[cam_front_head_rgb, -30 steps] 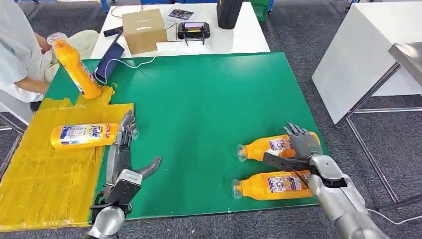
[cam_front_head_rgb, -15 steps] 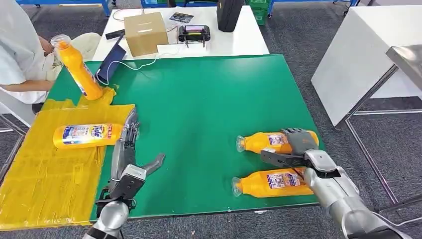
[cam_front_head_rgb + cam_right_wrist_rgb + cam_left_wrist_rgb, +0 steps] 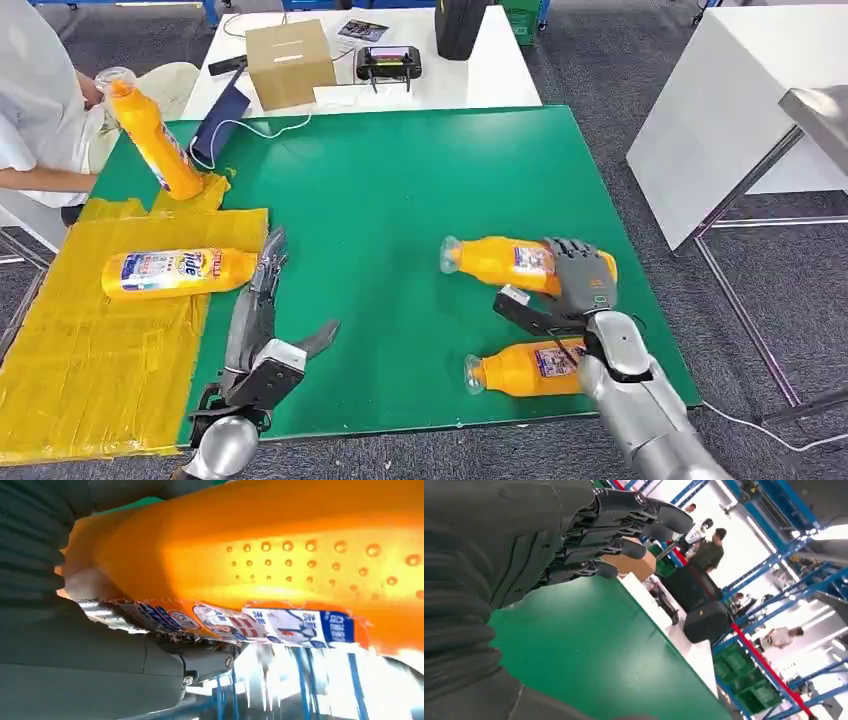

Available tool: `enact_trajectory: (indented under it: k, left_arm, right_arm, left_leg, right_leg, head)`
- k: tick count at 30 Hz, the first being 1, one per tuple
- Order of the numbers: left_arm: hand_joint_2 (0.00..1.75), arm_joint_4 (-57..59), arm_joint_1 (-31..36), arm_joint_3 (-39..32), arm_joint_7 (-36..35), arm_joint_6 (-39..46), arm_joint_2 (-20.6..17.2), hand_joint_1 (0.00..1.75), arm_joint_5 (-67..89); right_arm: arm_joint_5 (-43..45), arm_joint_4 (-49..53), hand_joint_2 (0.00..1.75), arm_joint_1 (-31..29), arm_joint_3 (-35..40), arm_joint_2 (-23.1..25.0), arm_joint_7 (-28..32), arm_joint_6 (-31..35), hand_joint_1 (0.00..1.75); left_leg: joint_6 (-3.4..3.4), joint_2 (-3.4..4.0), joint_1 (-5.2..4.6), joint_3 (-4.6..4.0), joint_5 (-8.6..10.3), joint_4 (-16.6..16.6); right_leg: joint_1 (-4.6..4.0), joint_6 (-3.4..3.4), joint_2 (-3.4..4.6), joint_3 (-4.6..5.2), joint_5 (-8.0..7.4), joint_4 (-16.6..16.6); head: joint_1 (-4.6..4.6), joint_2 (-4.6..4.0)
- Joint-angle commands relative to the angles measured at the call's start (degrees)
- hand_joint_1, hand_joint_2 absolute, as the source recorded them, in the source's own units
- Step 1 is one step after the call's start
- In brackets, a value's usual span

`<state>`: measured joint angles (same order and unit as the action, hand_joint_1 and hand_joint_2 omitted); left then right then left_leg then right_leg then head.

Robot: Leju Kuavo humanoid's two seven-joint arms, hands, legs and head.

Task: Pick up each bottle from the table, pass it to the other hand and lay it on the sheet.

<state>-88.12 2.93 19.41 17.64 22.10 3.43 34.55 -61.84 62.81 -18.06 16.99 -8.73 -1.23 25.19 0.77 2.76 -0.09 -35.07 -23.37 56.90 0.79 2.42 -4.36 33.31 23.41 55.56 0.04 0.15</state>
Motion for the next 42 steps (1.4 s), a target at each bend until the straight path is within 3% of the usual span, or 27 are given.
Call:
enact_trajectory:
  k: [1, 5, 8, 13, 16, 20, 21, 24, 31, 42]
  left_arm:
    - [1.75, 1.1, 0.3, 2.6, -0.4, -0.6, -0.1, 0.0, 1.0]
    - [1.75, 2.7, 1.1, 4.1, -0.4, -0.2, -0.2, 0.0, 1.3]
    - [1.75, 3.6, 1.6, 4.6, -0.6, -0.2, -0.3, 0.0, 1.1]
    - [1.75, 3.7, 1.7, 4.6, -0.7, -0.2, -0.3, 0.0, 1.1]
    - [1.75, 3.5, 1.9, 4.7, -0.8, -0.2, -0.5, 0.0, 0.9]
    - [1.75, 3.3, 1.9, 4.7, -0.8, -0.2, -0.5, 0.0, 0.8]
    - [1.75, 3.1, 1.9, 4.9, -0.7, -0.2, -0.7, 0.0, 0.6]
    - [1.75, 2.9, 2.2, 5.8, 0.3, -0.4, -0.9, 0.0, -0.9]
    - [1.75, 2.2, 2.9, 8.0, 1.5, -0.6, -1.7, 0.0, -5.2]
    - [1.75, 3.2, 4.3, 9.9, 2.7, -3.1, -2.2, 0.0, -10.2]
  right_arm:
    - [4.9, 23.2, 1.75, 8.3, -6.0, 8.6, 5.8, 9.2, 1.75]
    - [10.7, 27.1, 1.75, 9.3, -5.3, 10.6, 9.5, 13.3, 1.75]
    - [19.8, 28.5, 1.75, 9.6, -4.0, 11.6, 12.8, 10.4, 1.75]
    - [19.6, 28.2, 1.75, 9.6, -3.8, 11.9, 12.7, 10.6, 1.75]
    - [30.5, 27.2, 1.75, 9.3, -1.3, 12.2, 15.1, 1.1, 1.75]
    - [30.2, 26.5, 1.75, 9.2, -0.8, 12.9, 14.9, 1.4, 1.75]
    - [36.2, 26.5, 1.75, 9.1, 0.0, 12.9, 16.3, -2.8, 1.75]
    - [42.5, 23.7, 1.75, 7.8, 2.9, 13.6, 16.7, -9.5, 1.75]
    - [44.9, 9.0, 1.75, 3.9, 13.9, 16.3, 16.3, -16.4, 1.75]
    - [45.0, 2.1, 1.75, 0.5, 20.1, 17.3, 15.9, -17.4, 1.75]
  left_leg:
    - [-0.05, -0.2, 0.03, 0.03, -0.06, 0.0]
    - [-0.04, -0.2, 0.01, -0.12, -0.07, 0.0]
    - [-0.07, -0.24, -0.04, -0.03, -0.14, 0.0]
    - [-0.06, -0.22, -0.09, -0.08, -0.09, 0.0]
    - [-0.07, -0.24, -0.09, -0.01, -0.11, 0.0]
    - [-0.04, -0.14, -0.11, -0.11, -0.07, 0.0]
    - [-0.06, -0.18, -0.08, -0.02, -0.11, 0.0]
    - [-0.06, -0.12, -0.09, -0.05, -0.09, 0.0]
    - [-0.06, 0.02, -0.07, -0.06, -0.07, -0.1]
    - [-0.05, -0.02, -0.08, -0.11, -0.06, -0.1]
  right_leg:
    - [0.01, -0.07, 0.11, -0.04, 0.11, 0.0]
    - [0.05, 0.05, 0.17, 0.04, 0.19, 0.0]
    - [0.12, 0.01, 0.32, -0.02, 0.23, 0.0]
    - [0.15, 0.03, 0.23, 0.05, 0.17, 0.0]
    - [0.16, 0.02, 0.27, -0.01, 0.2, 0.0]
    - [0.15, 0.07, 0.2, 0.11, 0.14, 0.0]
    - [0.15, 0.04, 0.29, 0.01, 0.18, 0.0]
    - [0.15, 0.04, 0.3, 0.05, 0.15, 0.0]
    - [0.11, 0.05, 0.35, 0.08, 0.09, -0.1]
    - [0.13, 0.06, 0.32, 0.1, 0.1, -0.1]
  head:
    - [0.0, 0.0]
    - [0.04, 0.0]
    - [0.02, 0.0]
    - [0.0, 0.0]
    - [0.02, 0.0]
    - [0.02, 0.0]
    - [0.02, 0.0]
    - [0.02, 0.0]
    - [0.02, 0.0]
    - [0.04, 0.0]
